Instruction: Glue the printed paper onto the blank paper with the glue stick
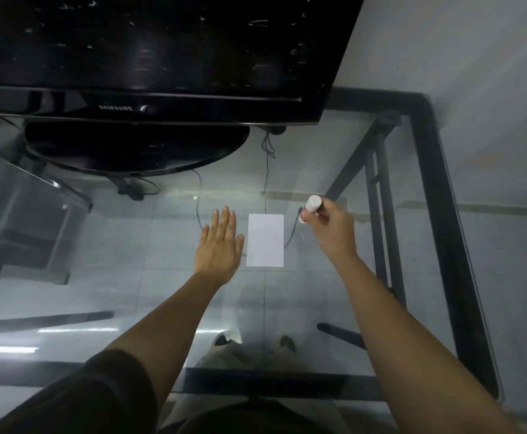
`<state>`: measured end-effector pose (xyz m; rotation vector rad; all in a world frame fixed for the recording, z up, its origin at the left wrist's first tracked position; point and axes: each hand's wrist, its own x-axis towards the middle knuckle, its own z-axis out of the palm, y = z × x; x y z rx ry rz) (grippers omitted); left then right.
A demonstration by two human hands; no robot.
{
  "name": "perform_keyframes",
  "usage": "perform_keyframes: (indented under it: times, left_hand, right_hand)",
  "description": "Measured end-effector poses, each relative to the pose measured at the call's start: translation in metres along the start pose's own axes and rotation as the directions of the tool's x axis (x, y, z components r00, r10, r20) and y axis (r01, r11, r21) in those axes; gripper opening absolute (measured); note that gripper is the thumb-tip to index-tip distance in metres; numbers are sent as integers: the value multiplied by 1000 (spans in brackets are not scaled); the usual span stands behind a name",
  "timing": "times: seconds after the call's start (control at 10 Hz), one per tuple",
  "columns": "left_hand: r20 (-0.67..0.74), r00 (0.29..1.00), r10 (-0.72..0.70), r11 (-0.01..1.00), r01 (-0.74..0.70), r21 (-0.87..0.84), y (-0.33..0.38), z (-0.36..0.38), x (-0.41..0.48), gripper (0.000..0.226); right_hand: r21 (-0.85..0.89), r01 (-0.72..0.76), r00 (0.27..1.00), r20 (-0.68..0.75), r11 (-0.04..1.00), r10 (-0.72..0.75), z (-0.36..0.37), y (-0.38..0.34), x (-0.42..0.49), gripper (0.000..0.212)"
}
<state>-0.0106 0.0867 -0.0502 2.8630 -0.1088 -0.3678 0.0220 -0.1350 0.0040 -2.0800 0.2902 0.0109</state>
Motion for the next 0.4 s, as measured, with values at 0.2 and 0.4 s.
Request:
perform_keyframes:
  times: [0.2,0.4]
  left_hand:
    - [19,1000,3,1000,-3,-4,-1,1,0,56]
    - [11,1000,-10,969,12,-247,2,-24,5,55]
  right_hand:
    - [-76,20,999,45,997,-17,-1,5,0,36]
    - [-83,1,997,77,997,6,-17,-12,1,82]
